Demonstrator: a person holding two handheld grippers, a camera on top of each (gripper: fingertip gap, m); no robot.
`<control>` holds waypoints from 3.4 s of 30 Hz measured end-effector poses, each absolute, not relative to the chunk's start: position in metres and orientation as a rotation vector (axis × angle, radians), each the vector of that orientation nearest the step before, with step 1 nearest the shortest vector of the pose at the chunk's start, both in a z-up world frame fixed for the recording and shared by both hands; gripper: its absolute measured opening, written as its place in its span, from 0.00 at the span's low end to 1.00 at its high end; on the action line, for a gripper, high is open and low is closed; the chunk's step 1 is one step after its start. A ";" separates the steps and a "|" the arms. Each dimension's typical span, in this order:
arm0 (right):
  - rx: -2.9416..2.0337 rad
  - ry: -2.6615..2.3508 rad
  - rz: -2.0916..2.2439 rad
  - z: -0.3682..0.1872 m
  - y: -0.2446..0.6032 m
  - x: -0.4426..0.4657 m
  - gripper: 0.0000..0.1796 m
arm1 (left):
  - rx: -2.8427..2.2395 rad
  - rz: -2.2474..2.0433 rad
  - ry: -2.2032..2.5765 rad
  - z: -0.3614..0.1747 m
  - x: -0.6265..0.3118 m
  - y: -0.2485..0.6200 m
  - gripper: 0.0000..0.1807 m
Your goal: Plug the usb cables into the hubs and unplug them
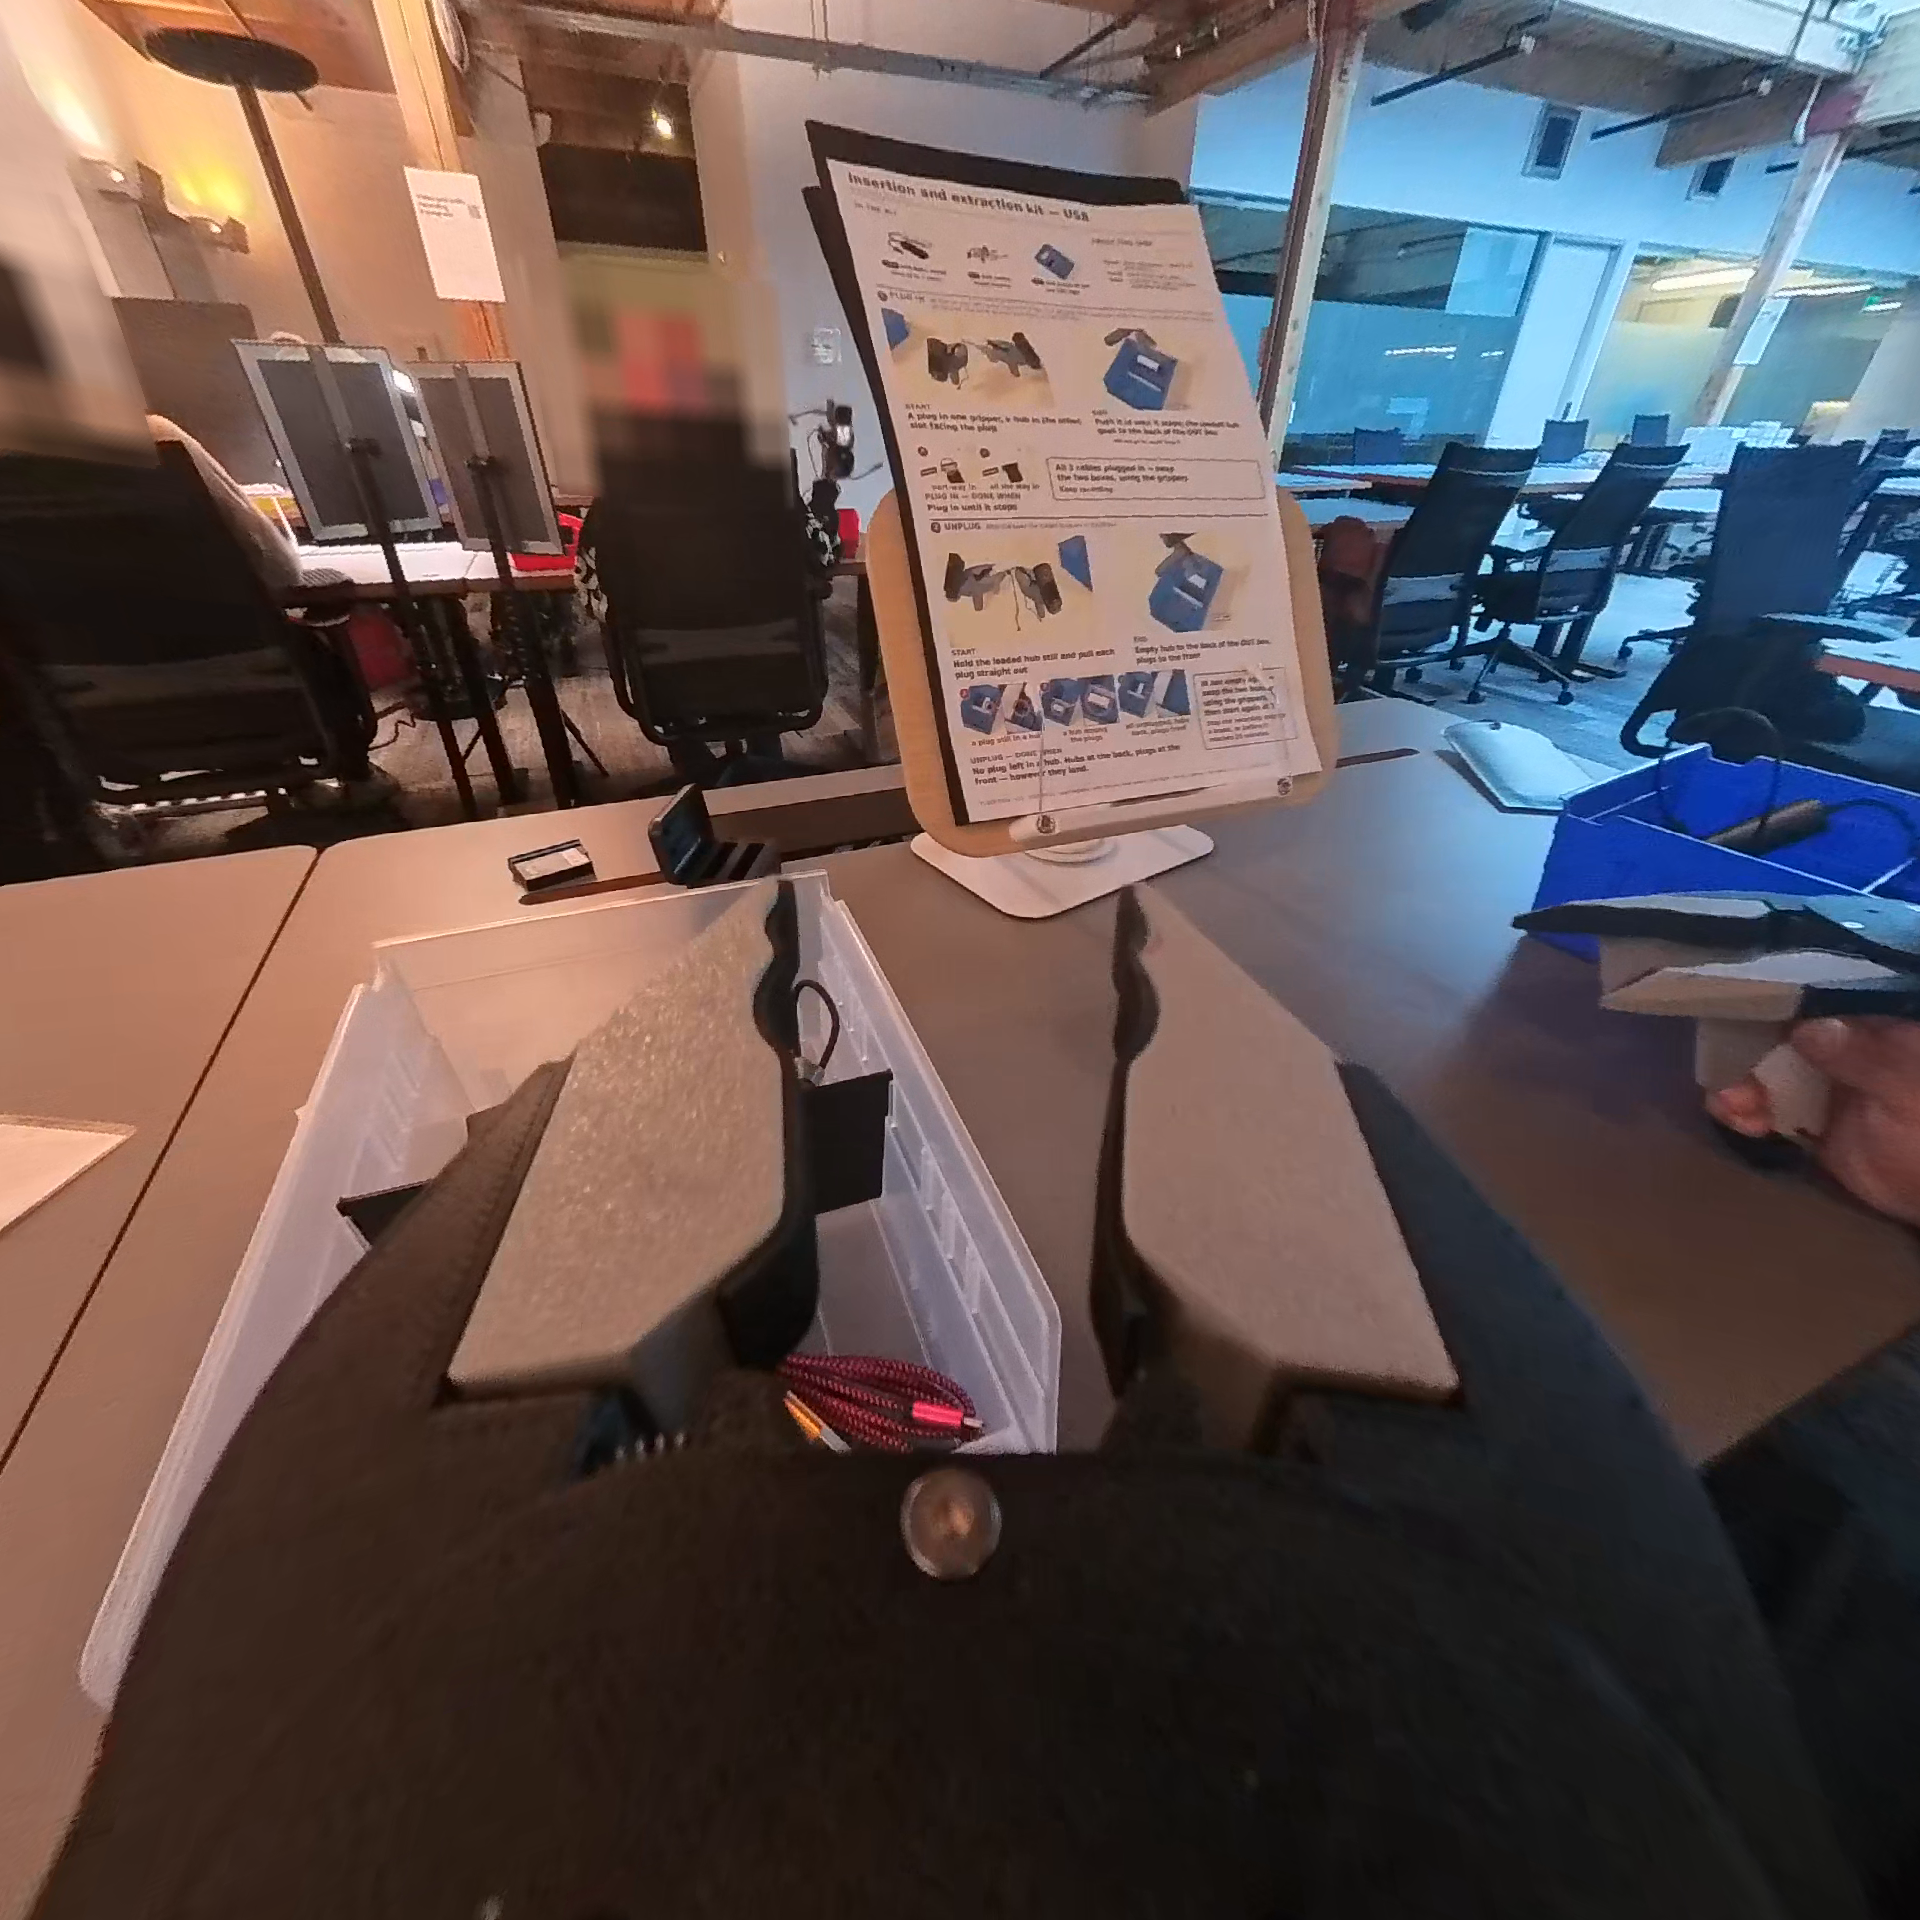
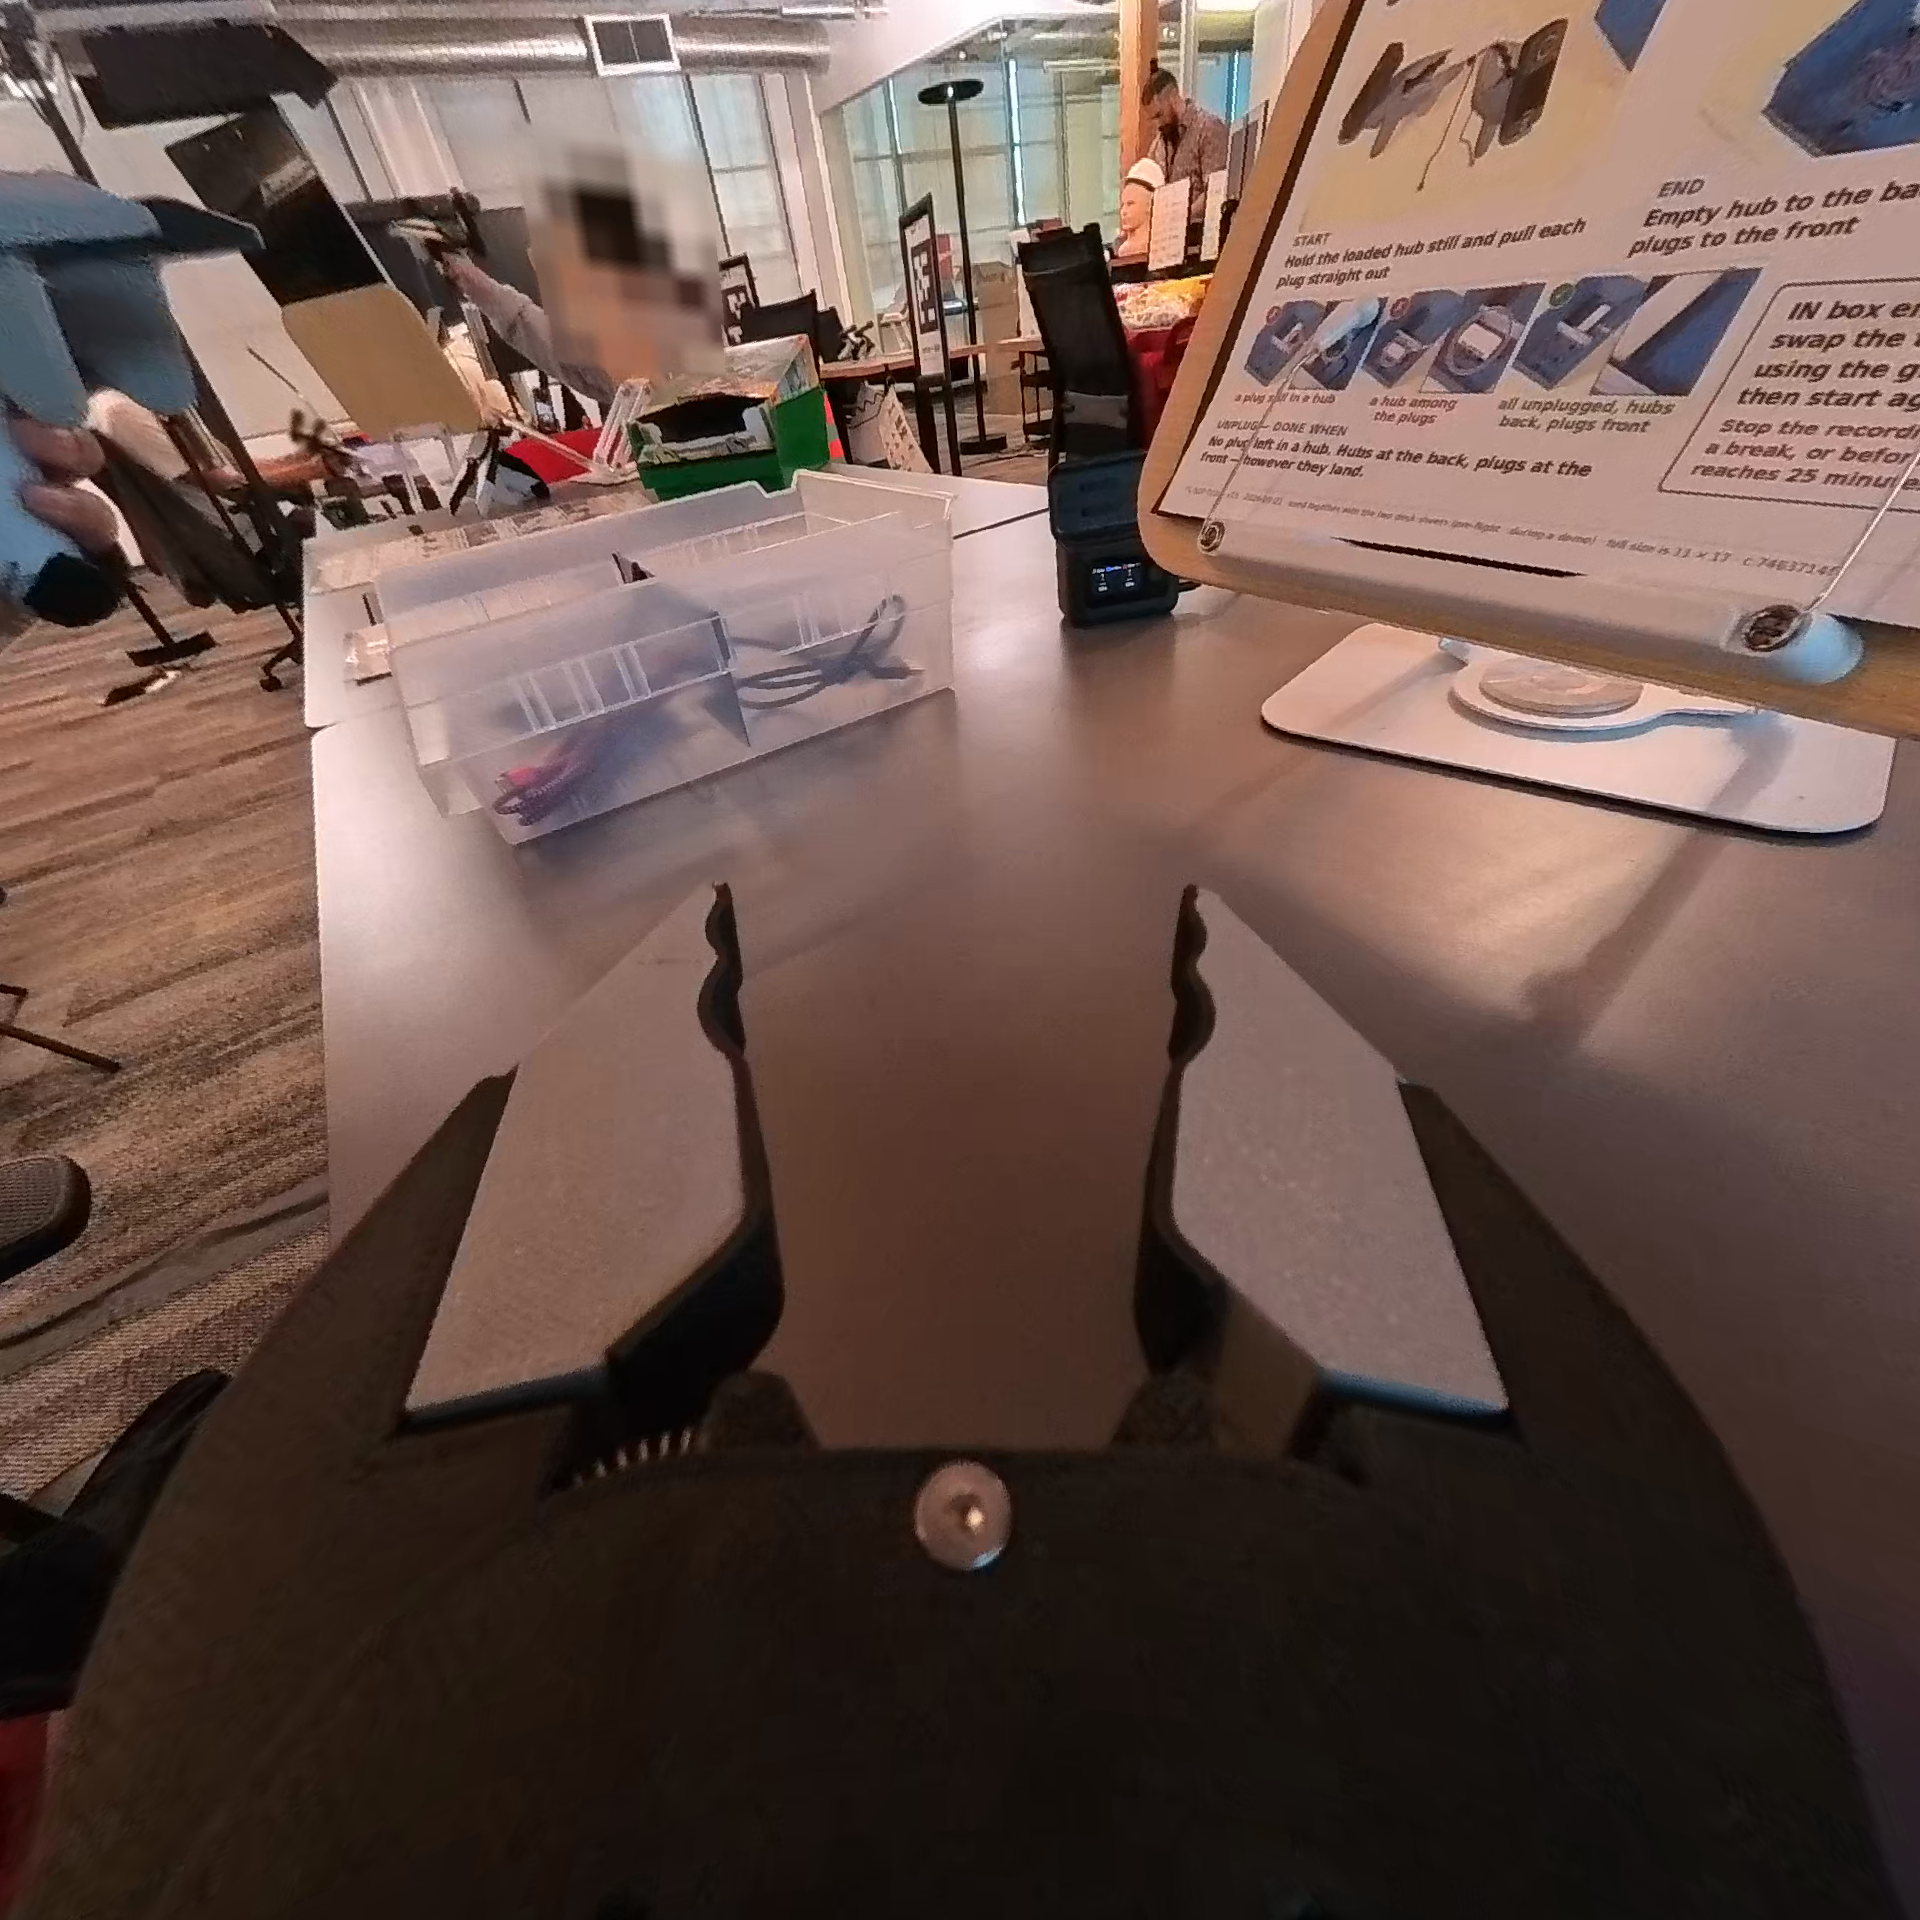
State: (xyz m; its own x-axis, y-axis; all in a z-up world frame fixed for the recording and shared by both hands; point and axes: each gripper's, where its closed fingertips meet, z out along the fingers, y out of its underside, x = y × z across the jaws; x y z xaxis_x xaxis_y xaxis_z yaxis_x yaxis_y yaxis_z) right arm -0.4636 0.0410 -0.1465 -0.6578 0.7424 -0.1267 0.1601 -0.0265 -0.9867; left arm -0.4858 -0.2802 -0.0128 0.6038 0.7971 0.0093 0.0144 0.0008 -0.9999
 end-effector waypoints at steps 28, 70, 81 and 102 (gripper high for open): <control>-0.940 -1.793 1.725 -0.146 0.042 -0.464 0.44 | -1.438 0.676 -0.704 -0.016 -0.488 -0.276 0.34; -0.934 -1.788 1.707 -0.147 0.045 -0.466 0.40 | -1.551 0.654 -0.756 -0.046 -0.499 -0.272 0.36; -0.945 -1.785 1.725 -0.147 0.045 -0.464 0.40 | -1.614 0.662 -0.790 -0.052 -0.510 -0.280 0.41; -0.887 -1.874 1.859 -0.147 0.021 -0.455 0.39 | -3.057 0.595 -0.316 -0.233 -0.726 -0.306 0.21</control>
